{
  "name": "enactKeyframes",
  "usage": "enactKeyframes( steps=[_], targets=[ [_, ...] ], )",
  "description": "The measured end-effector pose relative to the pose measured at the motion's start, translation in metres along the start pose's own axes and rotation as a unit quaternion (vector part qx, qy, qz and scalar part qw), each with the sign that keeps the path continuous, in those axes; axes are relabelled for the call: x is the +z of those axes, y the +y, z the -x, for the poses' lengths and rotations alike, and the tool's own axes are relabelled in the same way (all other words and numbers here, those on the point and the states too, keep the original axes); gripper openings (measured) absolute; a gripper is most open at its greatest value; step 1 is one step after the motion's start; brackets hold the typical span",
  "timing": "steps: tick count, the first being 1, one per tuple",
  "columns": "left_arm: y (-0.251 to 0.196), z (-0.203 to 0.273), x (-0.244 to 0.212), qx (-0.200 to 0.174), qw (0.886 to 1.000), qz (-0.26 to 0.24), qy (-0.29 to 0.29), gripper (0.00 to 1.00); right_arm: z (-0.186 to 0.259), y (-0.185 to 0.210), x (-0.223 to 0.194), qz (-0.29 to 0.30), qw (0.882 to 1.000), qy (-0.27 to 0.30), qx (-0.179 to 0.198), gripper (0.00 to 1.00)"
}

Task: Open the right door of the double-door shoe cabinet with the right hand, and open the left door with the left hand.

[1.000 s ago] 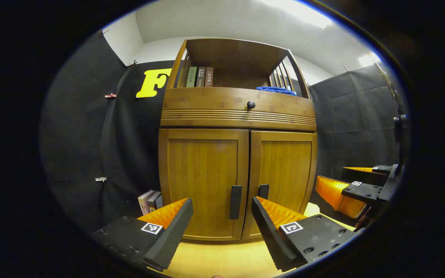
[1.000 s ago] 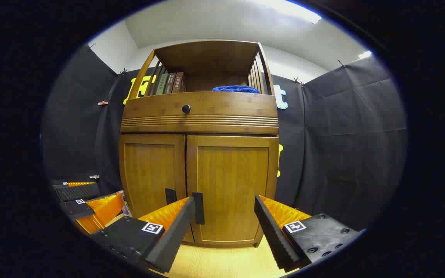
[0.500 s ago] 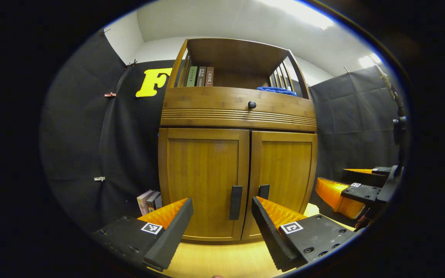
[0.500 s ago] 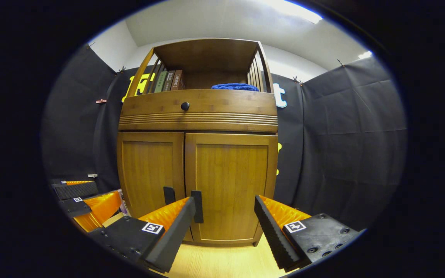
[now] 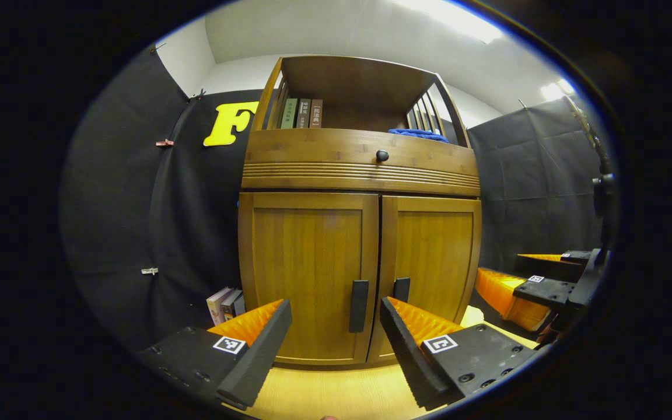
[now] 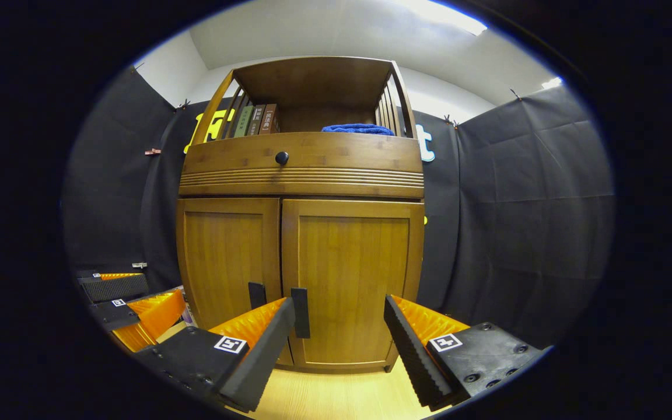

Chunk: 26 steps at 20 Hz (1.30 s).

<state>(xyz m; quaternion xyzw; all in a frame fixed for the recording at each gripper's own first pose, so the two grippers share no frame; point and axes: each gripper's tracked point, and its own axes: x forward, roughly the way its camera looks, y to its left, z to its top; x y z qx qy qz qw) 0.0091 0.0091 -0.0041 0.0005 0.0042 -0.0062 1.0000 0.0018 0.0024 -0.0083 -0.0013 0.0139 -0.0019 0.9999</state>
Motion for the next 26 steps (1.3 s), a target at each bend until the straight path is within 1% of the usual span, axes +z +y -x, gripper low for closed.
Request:
enactKeyframes(
  steps=[1, 2, 6, 9, 11, 12, 15, 16, 17, 18, 19, 20, 23, 25, 26],
  targets=[
    [0.001, -0.001, -0.003, 0.002, 1.0, -0.001, 0.001, 0.95, -0.002, 0.002, -0.003, -0.003, 1.0, 0.003, 0.002, 0.97],
    [0.002, -0.001, -0.004, 0.002, 1.0, -0.002, 0.003, 0.95, -0.006, 0.005, -0.005, -0.006, 1.0, 0.006, 0.004, 0.97],
    [0.013, -0.004, -0.012, 0.004, 1.0, -0.001, 0.01, 0.95, -0.047, 0.023, -0.014, -0.009, 1.0, 0.017, 0.008, 0.98],
    [0.022, -0.006, -0.018, 0.006, 1.0, 0.002, 0.012, 0.95, -0.071, 0.029, -0.036, -0.003, 1.0, 0.025, 0.009, 0.98],
    [0.025, -0.008, -0.022, 0.007, 1.0, 0.001, 0.016, 0.95, -0.085, 0.035, -0.051, -0.011, 0.999, 0.036, 0.015, 0.98],
    [0.026, -0.008, -0.024, 0.007, 1.0, 0.001, 0.018, 0.93, -0.094, 0.039, -0.057, -0.019, 0.999, 0.042, 0.017, 0.98],
    [0.03, -0.009, -0.028, 0.005, 1.0, 0.006, 0.023, 0.95, -0.114, 0.047, -0.076, -0.04, 0.997, 0.056, 0.021, 0.98],
    [0.032, -0.009, -0.03, 0.006, 1.0, 0.01, 0.025, 0.97, -0.122, 0.049, -0.082, -0.043, 0.997, 0.059, 0.021, 0.98],
    [0.034, -0.009, -0.033, 0.007, 1.0, 0.012, 0.027, 0.95, -0.129, 0.051, -0.088, -0.044, 0.997, 0.064, 0.021, 0.98],
    [0.036, -0.009, -0.034, 0.008, 0.999, 0.013, 0.029, 0.95, -0.137, 0.053, -0.094, -0.043, 0.996, 0.068, 0.021, 0.98],
    [0.039, -0.009, -0.037, 0.01, 0.999, 0.012, 0.031, 0.97, -0.142, 0.056, -0.1, -0.042, 0.996, 0.072, 0.021, 0.98],
    [0.041, -0.009, -0.039, 0.012, 0.999, 0.012, 0.034, 0.95, -0.146, 0.057, -0.105, -0.041, 0.996, 0.075, 0.02, 0.98],
    [0.048, -0.011, -0.045, 0.017, 0.999, 0.004, 0.037, 0.95, -0.167, 0.063, -0.114, -0.038, 0.996, 0.08, 0.023, 0.98],
    [0.051, -0.011, -0.048, 0.02, 0.999, 0.002, 0.039, 0.95, -0.173, 0.065, -0.122, -0.038, 0.995, 0.086, 0.023, 0.94],
    [0.052, -0.011, -0.05, 0.02, 0.999, 0.004, 0.041, 0.95, -0.176, 0.065, -0.125, -0.037, 0.995, 0.089, 0.022, 0.86]
  ],
)
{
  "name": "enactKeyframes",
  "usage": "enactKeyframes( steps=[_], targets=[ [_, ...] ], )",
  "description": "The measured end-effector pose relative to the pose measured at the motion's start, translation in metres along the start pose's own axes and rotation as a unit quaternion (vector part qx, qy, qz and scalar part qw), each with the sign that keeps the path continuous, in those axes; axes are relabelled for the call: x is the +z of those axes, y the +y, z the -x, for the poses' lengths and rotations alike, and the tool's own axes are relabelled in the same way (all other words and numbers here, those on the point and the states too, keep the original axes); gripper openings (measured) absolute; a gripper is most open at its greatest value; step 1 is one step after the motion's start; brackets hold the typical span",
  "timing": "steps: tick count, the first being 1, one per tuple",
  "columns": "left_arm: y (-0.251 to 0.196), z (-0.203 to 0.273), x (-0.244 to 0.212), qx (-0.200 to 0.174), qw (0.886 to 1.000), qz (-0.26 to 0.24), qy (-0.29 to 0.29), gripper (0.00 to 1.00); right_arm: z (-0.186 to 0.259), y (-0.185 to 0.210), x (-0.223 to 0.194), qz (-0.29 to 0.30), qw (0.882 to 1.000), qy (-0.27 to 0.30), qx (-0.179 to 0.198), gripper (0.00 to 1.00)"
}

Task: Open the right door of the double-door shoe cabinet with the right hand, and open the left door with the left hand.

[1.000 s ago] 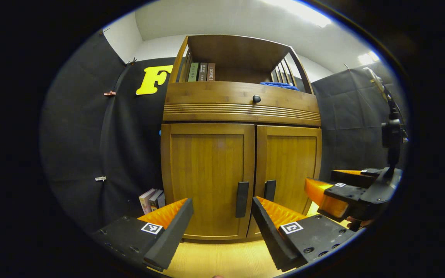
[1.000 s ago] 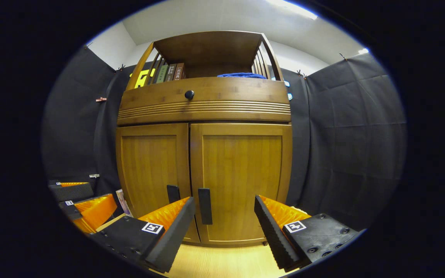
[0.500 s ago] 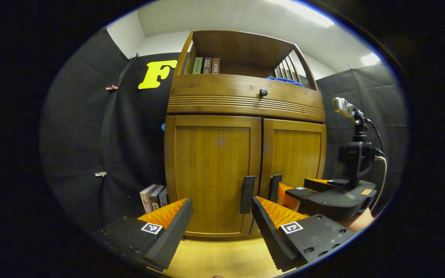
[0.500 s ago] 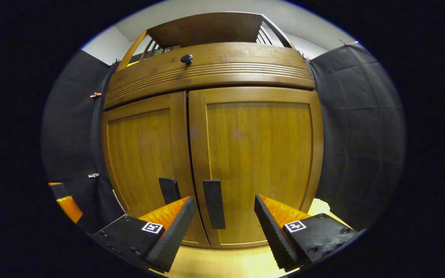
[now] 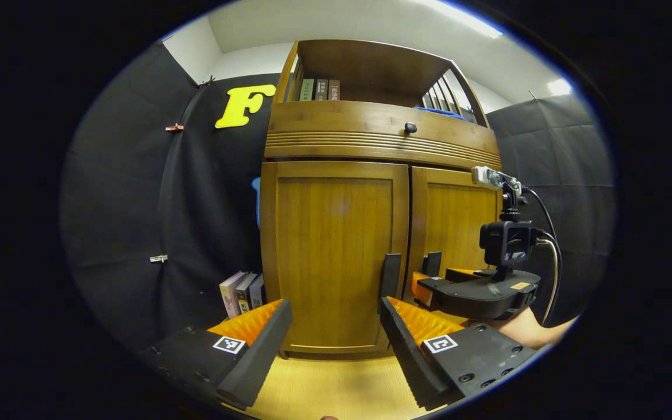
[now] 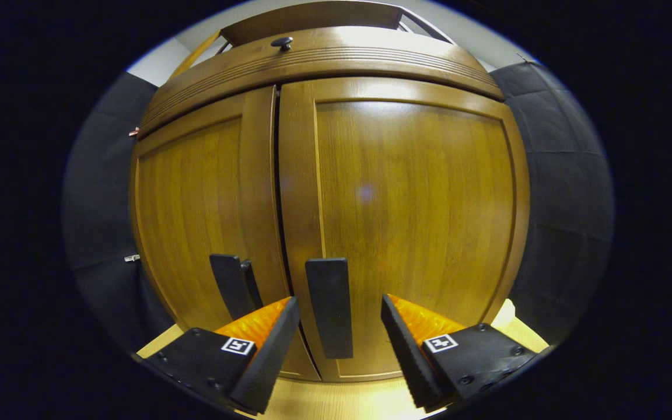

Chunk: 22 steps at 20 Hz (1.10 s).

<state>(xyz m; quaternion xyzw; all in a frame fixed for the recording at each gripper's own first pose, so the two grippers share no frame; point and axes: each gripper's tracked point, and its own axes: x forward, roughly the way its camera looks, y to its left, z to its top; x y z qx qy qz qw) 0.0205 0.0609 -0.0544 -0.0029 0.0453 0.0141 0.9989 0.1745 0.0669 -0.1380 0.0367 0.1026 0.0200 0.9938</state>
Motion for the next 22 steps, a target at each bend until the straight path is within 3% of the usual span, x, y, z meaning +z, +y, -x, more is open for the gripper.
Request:
enactKeyframes(
  steps=[1, 2, 3, 4, 6, 13, 14, 16, 19, 21, 22],
  targets=[
    [0.001, 0.001, -0.002, -0.001, 1.0, 0.002, 0.002, 0.95, -0.005, 0.0, -0.002, 0.001, 1.0, 0.001, -0.001, 0.84],
    [0.002, 0.0, -0.003, -0.001, 1.0, 0.004, 0.003, 0.95, -0.007, 0.002, -0.002, 0.001, 1.0, 0.001, 0.0, 0.72],
    [0.003, 0.0, -0.004, -0.001, 1.0, 0.005, 0.005, 0.95, -0.009, 0.003, -0.002, 0.004, 1.0, -0.004, 0.0, 0.7],
    [0.003, 0.0, -0.005, -0.001, 1.0, 0.004, 0.006, 0.95, -0.017, 0.007, -0.003, 0.009, 1.0, -0.005, 0.004, 0.46],
    [0.005, 0.001, -0.004, 0.001, 1.0, 0.004, 0.007, 0.95, -0.01, 0.006, -0.002, 0.023, 1.0, -0.007, 0.007, 0.38],
    [0.001, 0.01, -0.004, 0.004, 1.0, 0.011, 0.005, 0.95, 0.024, 0.005, 0.0, 0.01, 0.999, -0.007, 0.043, 0.38],
    [0.0, 0.013, -0.003, 0.004, 1.0, 0.011, 0.005, 0.97, 0.032, -0.005, 0.0, 0.012, 1.0, -0.007, 0.028, 0.38],
    [-0.005, 0.017, -0.004, 0.003, 1.0, 0.013, 0.005, 0.95, 0.05, -0.027, 0.004, -0.005, 1.0, -0.027, 0.001, 0.05],
    [-0.011, 0.023, -0.004, 0.003, 1.0, 0.015, 0.002, 0.93, 0.041, -0.031, -0.007, -0.005, 1.0, 0.003, 0.004, 0.05],
    [-0.014, 0.025, -0.004, 0.004, 1.0, 0.009, 0.003, 0.95, 0.046, -0.02, -0.007, -0.002, 0.999, 0.002, 0.034, 0.06],
    [-0.015, 0.025, -0.005, 0.003, 1.0, 0.005, 0.005, 0.95, 0.044, -0.007, -0.001, -0.005, 0.998, -0.005, 0.054, 0.2]
  ],
)
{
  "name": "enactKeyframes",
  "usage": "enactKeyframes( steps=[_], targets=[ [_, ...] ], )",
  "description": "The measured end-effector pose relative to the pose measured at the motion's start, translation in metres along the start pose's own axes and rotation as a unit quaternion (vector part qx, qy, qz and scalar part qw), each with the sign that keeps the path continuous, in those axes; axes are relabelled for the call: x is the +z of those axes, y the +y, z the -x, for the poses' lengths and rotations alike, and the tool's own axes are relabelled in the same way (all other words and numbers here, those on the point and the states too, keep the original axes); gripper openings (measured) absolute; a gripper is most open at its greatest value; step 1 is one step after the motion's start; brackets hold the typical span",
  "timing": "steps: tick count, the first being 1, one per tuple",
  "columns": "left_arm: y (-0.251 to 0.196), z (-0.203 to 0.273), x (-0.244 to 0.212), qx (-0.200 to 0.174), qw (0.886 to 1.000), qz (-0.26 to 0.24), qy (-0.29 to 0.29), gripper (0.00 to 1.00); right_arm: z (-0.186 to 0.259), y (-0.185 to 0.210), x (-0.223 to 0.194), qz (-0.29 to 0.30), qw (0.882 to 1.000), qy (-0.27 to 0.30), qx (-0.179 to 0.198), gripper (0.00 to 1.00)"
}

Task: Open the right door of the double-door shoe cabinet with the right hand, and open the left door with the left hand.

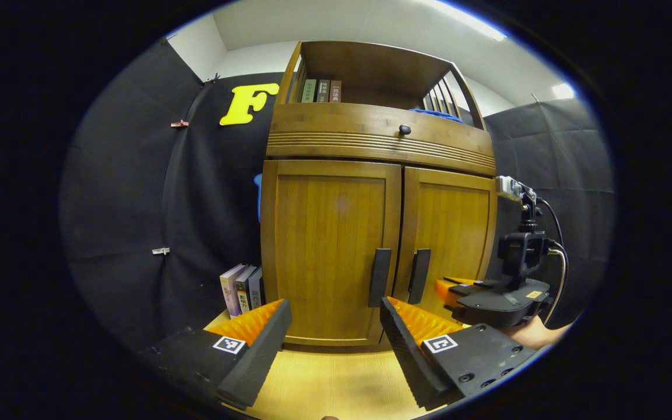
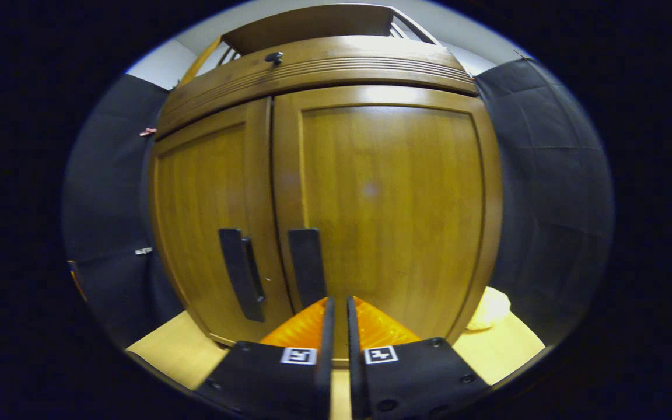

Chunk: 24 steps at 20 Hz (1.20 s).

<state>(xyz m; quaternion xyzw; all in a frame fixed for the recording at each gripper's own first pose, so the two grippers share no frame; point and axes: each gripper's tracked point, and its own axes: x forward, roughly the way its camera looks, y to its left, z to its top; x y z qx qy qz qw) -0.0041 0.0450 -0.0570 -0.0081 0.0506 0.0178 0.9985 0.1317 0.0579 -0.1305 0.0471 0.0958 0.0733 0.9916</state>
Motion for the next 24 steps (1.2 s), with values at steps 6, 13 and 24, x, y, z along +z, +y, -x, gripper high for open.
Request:
enactKeyframes(
  steps=[6, 13, 24],
  targets=[
    [0.005, -0.005, -0.008, 0.003, 1.0, 0.002, 0.01, 0.95, -0.037, 0.01, -0.02, 0.032, 0.998, 0.039, -0.028, 0.63],
    [0.033, -0.016, -0.01, 0.022, 1.0, 0.013, 0.013, 0.95, -0.062, 0.006, -0.014, 0.03, 0.999, 0.036, -0.013, 0.24],
    [0.007, -0.007, -0.003, 0.009, 1.0, 0.008, 0.005, 0.93, -0.039, 0.009, 0.019, 0.016, 0.998, 0.04, 0.04, 0.18]
  ],
)
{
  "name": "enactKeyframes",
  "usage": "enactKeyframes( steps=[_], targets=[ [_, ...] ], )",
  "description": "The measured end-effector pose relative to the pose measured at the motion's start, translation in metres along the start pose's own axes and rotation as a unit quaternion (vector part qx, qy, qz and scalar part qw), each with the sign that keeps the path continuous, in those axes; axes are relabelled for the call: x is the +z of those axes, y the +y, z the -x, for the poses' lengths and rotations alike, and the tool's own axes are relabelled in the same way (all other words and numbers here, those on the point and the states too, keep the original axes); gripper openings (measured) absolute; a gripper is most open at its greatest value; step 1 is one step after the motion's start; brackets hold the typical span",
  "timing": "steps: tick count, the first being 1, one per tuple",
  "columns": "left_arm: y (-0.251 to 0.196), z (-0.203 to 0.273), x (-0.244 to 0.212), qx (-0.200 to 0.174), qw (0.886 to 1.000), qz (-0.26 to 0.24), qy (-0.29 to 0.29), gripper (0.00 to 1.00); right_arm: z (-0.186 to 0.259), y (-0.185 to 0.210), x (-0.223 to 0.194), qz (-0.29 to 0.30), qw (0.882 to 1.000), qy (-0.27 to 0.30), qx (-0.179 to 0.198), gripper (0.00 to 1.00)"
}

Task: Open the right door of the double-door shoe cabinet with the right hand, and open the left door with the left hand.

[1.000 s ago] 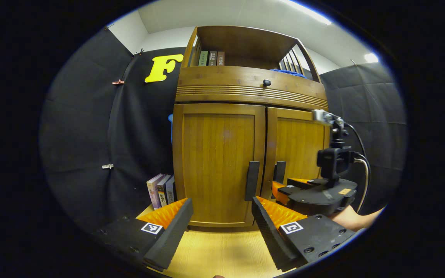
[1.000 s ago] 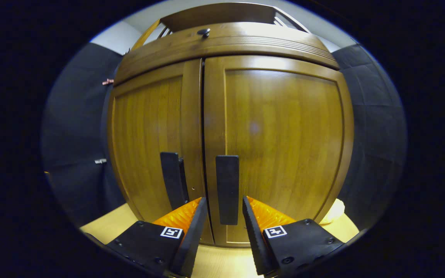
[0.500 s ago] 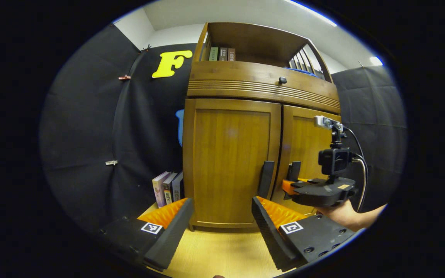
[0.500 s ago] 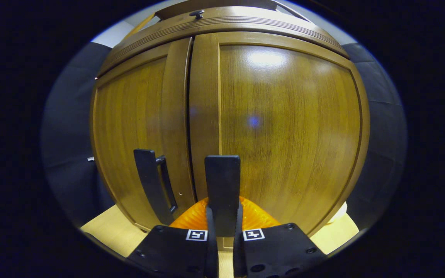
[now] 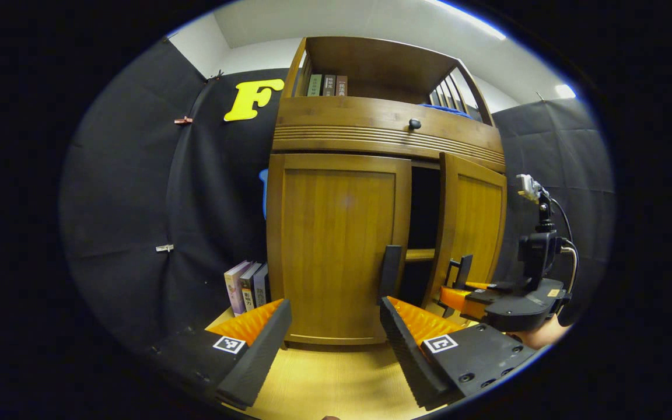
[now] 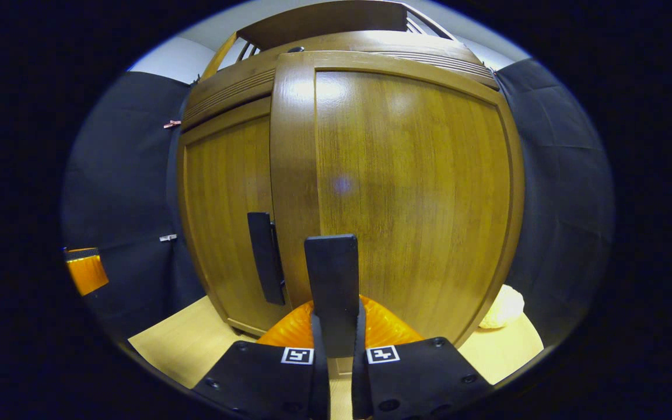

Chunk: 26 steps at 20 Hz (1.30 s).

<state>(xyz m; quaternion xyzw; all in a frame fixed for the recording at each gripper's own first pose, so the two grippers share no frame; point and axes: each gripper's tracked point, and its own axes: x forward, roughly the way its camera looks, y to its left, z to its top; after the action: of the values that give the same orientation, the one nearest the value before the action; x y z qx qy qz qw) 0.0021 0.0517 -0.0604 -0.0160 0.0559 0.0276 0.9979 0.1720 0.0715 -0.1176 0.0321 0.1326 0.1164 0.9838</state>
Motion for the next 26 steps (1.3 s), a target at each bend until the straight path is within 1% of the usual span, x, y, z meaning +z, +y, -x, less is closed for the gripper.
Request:
enactKeyframes(
  steps=[2, 3, 7, 10, 14, 18, 22, 23, 24, 26],
  targets=[
    [-0.008, 0.006, 0.001, -0.004, 1.0, 0.001, -0.001, 0.93, 0.003, -0.001, 0.003, 0.002, 1.0, 0.001, 0.004, 0.18],
    [-0.012, 0.009, 0.001, -0.005, 1.0, 0.0, -0.002, 0.95, 0.005, 0.0, 0.004, 0.001, 1.0, 0.001, 0.005, 0.18],
    [-0.028, 0.022, 0.002, -0.009, 1.0, -0.002, -0.003, 0.95, 0.005, -0.004, 0.005, -0.005, 1.0, -0.001, 0.001, 0.18],
    [-0.041, 0.031, 0.003, -0.013, 1.0, -0.005, -0.005, 0.95, 0.002, -0.005, 0.005, -0.002, 1.0, -0.002, -0.013, 0.18],
    [-0.063, 0.035, 0.002, -0.031, 0.999, -0.008, -0.002, 0.95, 0.001, 0.013, 0.009, 0.012, 0.999, 0.003, -0.034, 0.18],
    [-0.083, 0.034, 0.004, -0.046, 0.999, -0.012, -0.004, 0.95, 0.006, 0.003, 0.012, 0.011, 0.999, 0.005, -0.047, 0.18],
    [-0.103, 0.031, 0.008, -0.047, 0.999, -0.014, -0.005, 0.95, 0.007, 0.0, 0.014, 0.007, 0.999, 0.008, -0.052, 0.18],
    [-0.108, 0.03, 0.009, -0.046, 0.999, -0.011, -0.005, 0.93, 0.008, 0.001, 0.014, 0.005, 0.999, 0.009, -0.053, 0.18],
    [-0.114, 0.029, 0.01, -0.044, 0.999, -0.008, -0.004, 0.95, 0.009, 0.0, 0.015, 0.007, 0.999, 0.009, -0.053, 0.18],
    [-0.124, 0.027, 0.01, -0.037, 0.999, -0.005, -0.001, 0.95, 0.01, -0.006, 0.016, 0.009, 0.998, 0.012, -0.054, 0.18]
  ],
)
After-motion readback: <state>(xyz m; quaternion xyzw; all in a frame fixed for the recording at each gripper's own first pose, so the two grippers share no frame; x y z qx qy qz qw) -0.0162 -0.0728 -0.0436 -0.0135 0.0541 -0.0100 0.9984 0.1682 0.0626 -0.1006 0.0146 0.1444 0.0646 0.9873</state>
